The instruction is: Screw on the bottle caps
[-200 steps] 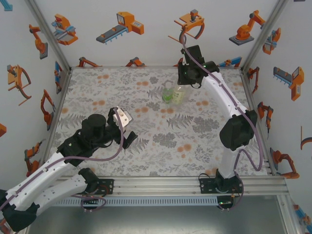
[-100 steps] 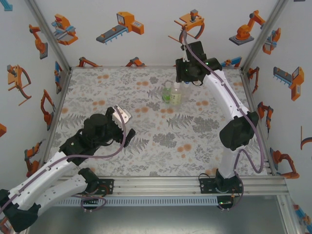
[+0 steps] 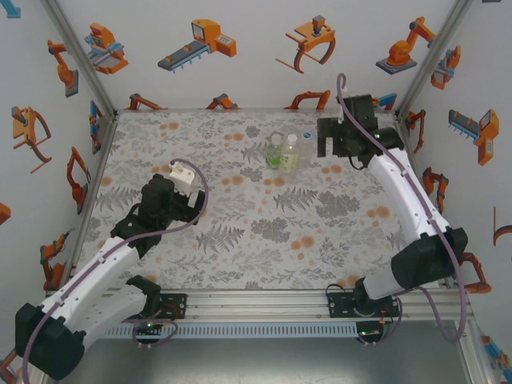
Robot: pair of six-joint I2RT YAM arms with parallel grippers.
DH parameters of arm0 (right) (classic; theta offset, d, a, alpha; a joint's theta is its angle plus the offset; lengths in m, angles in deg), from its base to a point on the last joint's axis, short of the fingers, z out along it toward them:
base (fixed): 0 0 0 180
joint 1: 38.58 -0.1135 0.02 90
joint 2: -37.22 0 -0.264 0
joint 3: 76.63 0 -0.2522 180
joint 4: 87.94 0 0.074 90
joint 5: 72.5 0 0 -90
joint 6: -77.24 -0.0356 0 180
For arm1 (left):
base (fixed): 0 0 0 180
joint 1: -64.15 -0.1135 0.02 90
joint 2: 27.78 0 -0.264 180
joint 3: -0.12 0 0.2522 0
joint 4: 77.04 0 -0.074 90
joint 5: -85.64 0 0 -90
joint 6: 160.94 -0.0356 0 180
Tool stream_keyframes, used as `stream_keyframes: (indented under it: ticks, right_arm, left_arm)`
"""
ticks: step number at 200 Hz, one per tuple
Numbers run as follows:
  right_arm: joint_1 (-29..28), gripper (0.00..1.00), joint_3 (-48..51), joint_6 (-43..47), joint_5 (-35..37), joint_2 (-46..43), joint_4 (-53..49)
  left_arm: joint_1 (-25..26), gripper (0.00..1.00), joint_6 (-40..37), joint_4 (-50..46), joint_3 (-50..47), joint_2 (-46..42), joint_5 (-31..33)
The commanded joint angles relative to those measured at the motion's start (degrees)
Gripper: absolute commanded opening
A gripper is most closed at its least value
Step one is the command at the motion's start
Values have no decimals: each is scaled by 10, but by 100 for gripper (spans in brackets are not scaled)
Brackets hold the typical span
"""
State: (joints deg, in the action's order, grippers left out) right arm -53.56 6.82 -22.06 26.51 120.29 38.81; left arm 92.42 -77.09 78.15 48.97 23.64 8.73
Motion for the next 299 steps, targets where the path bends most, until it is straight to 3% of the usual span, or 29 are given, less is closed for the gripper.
stream_keyframes:
  ticks: [1, 46, 74, 110, 157, 169, 196, 216, 233, 243, 248, 256, 269, 281, 299]
  right_arm:
    - [35, 99, 136, 11, 31, -47, 108]
    - [123, 99, 412, 48, -12, -128, 392]
    - [152, 99, 535, 66, -24, -122, 574]
    - [175, 99, 591, 38, -40, -69, 723]
    - [208, 99, 612, 24, -103, 33, 887]
    - [210, 99, 629, 23, -122, 57, 944]
    - [212, 96, 623, 25, -130, 54, 925]
    - [212, 99, 626, 24, -126, 53, 929]
    - [213, 99, 624, 25, -131, 54, 928]
    - [212, 99, 625, 25, -131, 54, 929]
    - [212, 99, 624, 25, -131, 53, 928]
    - [213, 99, 624, 24, -132, 53, 928]
    - [212, 99, 624, 25, -132, 54, 928]
    - [213, 99, 624, 25, -132, 54, 928]
    - [212, 99, 624, 25, -133, 54, 928]
  left_arm:
    - [-38, 97, 16, 69, -18, 26, 8]
    - [-97, 97, -11, 252, -99, 83, -21]
    - [-138, 97, -9, 353, -138, 123, -49]
    - [-177, 97, 1, 486, -170, 200, -71]
    - [-221, 97, 7, 572, -139, 305, -133]
    - [-240, 98, 25, 519, -116, 302, -152]
    - [-259, 98, 34, 498, -94, 319, -186]
    - [-277, 97, 52, 484, -76, 339, -202]
    - [-293, 97, 69, 542, -106, 351, -206]
    - [-292, 97, 65, 659, -141, 384, -230]
    - [-292, 97, 59, 658, -144, 378, -241]
    - [-290, 97, 52, 588, -130, 357, -236]
    - [-292, 97, 60, 643, -138, 377, -235]
    - [-286, 97, 63, 593, -125, 364, -199]
    - [-284, 97, 70, 599, -123, 369, -174]
